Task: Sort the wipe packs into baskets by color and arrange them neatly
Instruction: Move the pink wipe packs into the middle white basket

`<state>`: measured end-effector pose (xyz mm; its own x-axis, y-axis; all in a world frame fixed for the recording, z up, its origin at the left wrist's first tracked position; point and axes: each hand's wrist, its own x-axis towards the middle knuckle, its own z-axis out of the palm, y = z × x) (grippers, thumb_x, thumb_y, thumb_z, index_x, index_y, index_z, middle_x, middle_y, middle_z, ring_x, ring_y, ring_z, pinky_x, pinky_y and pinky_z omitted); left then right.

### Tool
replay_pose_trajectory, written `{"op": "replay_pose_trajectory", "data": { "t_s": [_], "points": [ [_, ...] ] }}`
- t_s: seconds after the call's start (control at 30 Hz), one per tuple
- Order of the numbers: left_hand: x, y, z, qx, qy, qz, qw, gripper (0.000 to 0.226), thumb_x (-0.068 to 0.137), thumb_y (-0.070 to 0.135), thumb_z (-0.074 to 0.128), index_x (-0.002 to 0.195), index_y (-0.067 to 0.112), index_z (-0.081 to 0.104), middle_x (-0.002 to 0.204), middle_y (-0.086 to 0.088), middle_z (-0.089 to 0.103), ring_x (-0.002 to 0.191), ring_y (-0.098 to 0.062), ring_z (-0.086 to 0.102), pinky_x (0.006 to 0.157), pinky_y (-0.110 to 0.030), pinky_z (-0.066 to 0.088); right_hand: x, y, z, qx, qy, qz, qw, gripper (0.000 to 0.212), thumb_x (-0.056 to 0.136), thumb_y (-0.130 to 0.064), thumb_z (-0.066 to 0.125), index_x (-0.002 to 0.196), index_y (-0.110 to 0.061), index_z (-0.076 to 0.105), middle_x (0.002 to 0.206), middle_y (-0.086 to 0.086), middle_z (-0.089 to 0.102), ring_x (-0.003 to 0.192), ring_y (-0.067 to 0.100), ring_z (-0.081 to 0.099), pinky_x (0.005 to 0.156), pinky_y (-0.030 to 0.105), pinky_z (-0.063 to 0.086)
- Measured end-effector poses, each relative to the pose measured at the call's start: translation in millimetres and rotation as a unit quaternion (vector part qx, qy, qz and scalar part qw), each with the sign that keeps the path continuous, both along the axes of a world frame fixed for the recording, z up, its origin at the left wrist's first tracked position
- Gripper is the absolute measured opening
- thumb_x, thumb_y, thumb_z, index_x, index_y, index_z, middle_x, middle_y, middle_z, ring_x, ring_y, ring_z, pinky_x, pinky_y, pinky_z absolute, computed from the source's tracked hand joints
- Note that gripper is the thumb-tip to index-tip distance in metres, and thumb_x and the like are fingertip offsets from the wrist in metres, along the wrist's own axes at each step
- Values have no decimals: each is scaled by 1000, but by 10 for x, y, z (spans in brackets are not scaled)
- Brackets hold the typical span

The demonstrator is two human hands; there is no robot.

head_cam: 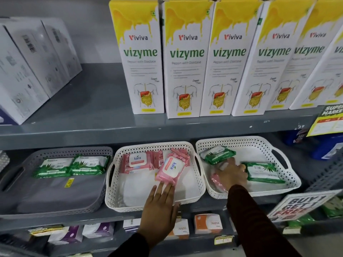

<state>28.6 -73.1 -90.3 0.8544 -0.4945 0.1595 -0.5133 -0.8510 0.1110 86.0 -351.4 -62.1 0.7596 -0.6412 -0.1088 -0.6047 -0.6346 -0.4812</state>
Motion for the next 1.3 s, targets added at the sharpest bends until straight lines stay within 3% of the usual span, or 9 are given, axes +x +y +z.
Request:
{"op": "replay_pose_trajectory", "data": {
  "t_s": [0.13, 0.37, 0.6, 0.87, 0.97, 1.07, 1.13, 1.2, 1.3],
  "points": [
    [-22, 394, -45, -17, 2, 35, 999, 62, 100, 49, 18, 147, 13, 37, 150, -6, 42, 143, -27, 30, 115, -47, 25, -145, -8, 96, 59, -104, -26, 992, 71, 63, -42, 84, 114, -19, 40, 111, 17, 52, 92, 39, 60, 78, 50, 56],
    [-123, 980, -67, -44, -16, 82, 996, 60, 99, 45, 30, 151, 14, 26, 159, -1, 25, 148, -26, 11, 117, -44, 10, -201, 705, 449, 39, -348, 116, 930, 73, 62, -22, 91, 125, -20, 53, 122, 3, 55, 109, 26, 56, 87, 43, 52],
    [-191, 1168, -51, -80, -13, 38, 996, 56, 101, 44, 32, 151, 18, 28, 157, 4, 29, 148, -17, 13, 115, -40, 17, 67, 1930, 332, 18, -195, 438, 877, 70, 71, -18, 81, 133, -26, 51, 146, -5, 46, 130, 17, 46, 100, 37, 50],
    [-209, 1202, -77, -64, -7, 56, 996, 55, 101, 45, 33, 149, 19, 33, 153, 4, 37, 146, -16, 20, 116, -40, 14, 318, 2229, -29, -91, -78, 553, 824, 58, 91, -30, 65, 145, -26, 44, 166, -12, 6, 152, 26, 12, 123, 52, 17],
    [-200, 1111, -132, -53, -11, 67, 996, 57, 100, 46, 37, 148, 16, 34, 153, 1, 38, 145, -21, 22, 117, -43, 13, 227, 2061, 122, -34, -154, 525, 836, 48, 95, -32, 60, 141, -28, 51, 161, -6, 28, 150, 22, 20, 122, 45, 16],
    [-186, 938, -170, -47, -12, 52, 997, 59, 100, 48, 36, 148, 15, 35, 153, -1, 37, 146, -22, 21, 117, -43, 12, 235, 1620, 240, -57, -310, 395, 863, 26, 90, -21, 63, 115, -18, 70, 131, 3, 65, 122, 22, 57, 106, 42, 46],
    [-184, 755, -171, -40, -13, 39, 998, 60, 100, 49, 35, 148, 13, 34, 153, -4, 37, 146, -24, 22, 117, -42, 12, 310, 1161, 231, -83, -368, 274, 885, 15, 86, -14, 64, 98, -13, 73, 107, 10, 74, 97, 28, 67, 85, 39, 54],
    [-191, 601, -161, -38, -12, 34, 999, 61, 100, 50, 33, 149, 13, 32, 154, -5, 34, 146, -24, 21, 116, -42, 12, 421, 701, 257, -106, -327, 165, 925, 20, 83, -13, 62, 99, -11, 73, 98, 16, 74, 90, 37, 66, 78, 40, 52],
    [-189, 420, -153, -37, -10, 42, 998, 63, 101, 53, 27, 151, 15, 27, 157, -2, 26, 147, -24, 19, 116, -42, 10, 611, 145, 164, -65, -111, 124, 984, 39, 93, -29, 50, 129, -20, 60, 132, 23, 58, 121, 43, 52, 97, 49, 45]
  ]
}}
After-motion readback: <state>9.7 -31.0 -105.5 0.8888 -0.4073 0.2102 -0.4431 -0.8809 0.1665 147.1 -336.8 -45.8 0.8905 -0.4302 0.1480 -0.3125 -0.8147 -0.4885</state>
